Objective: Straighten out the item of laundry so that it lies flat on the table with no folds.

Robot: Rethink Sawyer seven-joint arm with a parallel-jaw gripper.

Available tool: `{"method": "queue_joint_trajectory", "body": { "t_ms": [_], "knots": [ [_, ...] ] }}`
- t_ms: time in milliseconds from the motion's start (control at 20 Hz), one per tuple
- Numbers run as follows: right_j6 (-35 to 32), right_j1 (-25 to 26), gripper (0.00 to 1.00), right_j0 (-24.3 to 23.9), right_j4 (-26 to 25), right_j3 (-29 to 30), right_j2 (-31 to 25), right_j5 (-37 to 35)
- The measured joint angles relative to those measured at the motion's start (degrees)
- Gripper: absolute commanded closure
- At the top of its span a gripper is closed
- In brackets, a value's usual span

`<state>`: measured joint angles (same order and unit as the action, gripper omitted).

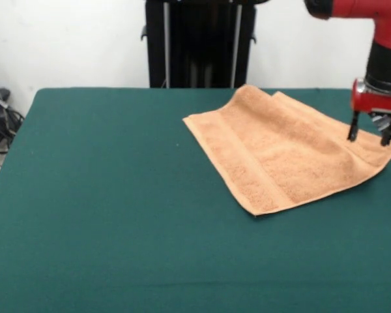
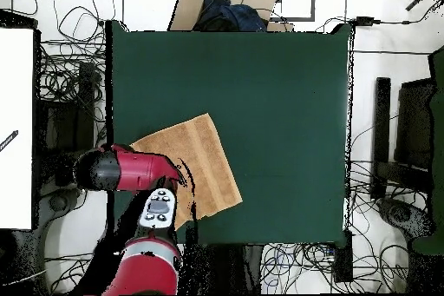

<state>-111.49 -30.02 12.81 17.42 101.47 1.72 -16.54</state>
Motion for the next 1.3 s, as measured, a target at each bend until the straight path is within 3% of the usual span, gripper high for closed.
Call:
{"method": "queue_joint_trajectory", "body": {
  "t_ms": [300, 750, 950, 1300],
  "knots": [
    [0.0, -7.1, 0.00, -7.2, -0.2, 5.5, -3.1, -4.1],
    [0.0, -21.7, 0.00, -12.3, -4.2, 7.7, -3.0, -21.1],
    [0.4, -23.1, 0.00, -16.5, -6.2, 7.7, -3.9, -19.9],
    [1.3, -19.2, 0.00, -26.5, -13.1, 7.2, -6.9, -12.5]
  ]
}}
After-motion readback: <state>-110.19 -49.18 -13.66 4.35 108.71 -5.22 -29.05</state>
